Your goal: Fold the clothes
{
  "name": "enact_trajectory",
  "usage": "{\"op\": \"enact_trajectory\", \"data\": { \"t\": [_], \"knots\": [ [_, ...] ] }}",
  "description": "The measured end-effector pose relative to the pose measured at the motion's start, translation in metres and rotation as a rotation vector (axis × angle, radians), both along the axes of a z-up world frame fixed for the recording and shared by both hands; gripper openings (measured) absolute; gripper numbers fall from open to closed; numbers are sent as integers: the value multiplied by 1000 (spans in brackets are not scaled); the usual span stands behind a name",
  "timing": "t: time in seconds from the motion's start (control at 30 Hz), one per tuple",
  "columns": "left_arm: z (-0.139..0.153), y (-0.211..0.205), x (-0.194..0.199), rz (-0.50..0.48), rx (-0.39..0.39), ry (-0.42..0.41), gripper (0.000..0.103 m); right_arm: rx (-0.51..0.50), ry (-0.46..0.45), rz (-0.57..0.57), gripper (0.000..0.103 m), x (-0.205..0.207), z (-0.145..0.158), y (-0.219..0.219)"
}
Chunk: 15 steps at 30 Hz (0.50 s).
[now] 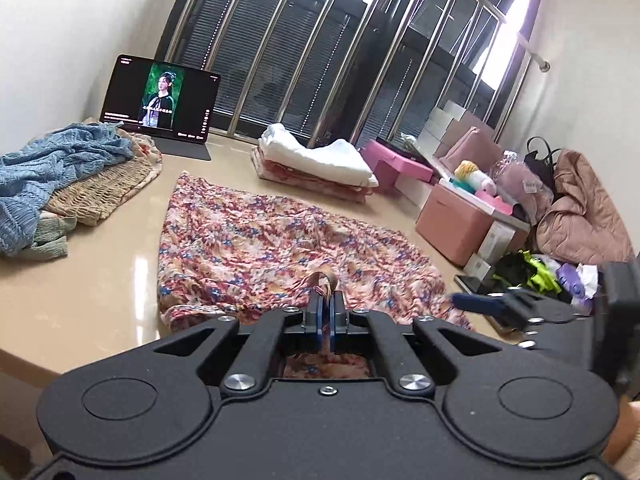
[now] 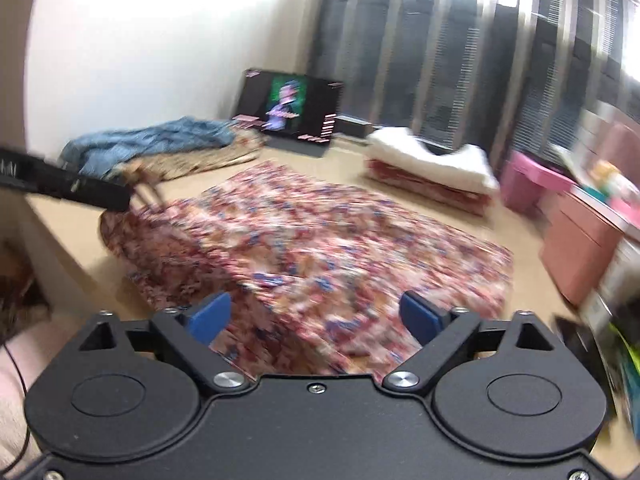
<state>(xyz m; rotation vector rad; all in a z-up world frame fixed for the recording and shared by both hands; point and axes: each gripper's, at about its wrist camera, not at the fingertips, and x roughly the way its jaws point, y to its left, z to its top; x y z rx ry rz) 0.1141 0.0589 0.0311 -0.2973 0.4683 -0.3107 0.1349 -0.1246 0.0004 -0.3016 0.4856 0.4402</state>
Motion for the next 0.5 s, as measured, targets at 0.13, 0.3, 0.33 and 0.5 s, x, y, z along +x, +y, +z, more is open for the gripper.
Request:
{"op": "enact_trajectory", "data": {
  "t": [0.13, 0.3, 0.33, 0.5],
  "knots": [
    [-3, -5, 7, 6, 33, 4, 3, -80, -5, 70, 64, 17, -10, 28],
    [-11, -19, 11, 10, 148, -54, 3, -19, 22, 54, 17, 40, -7, 33],
    [-12, -27, 11, 0, 209, -78, 3, -1, 23, 51, 14, 42, -5, 32],
    [-32, -61, 37, -40, 407, -68, 3, 75, -19, 53, 5, 43, 12, 24]
  ]
}}
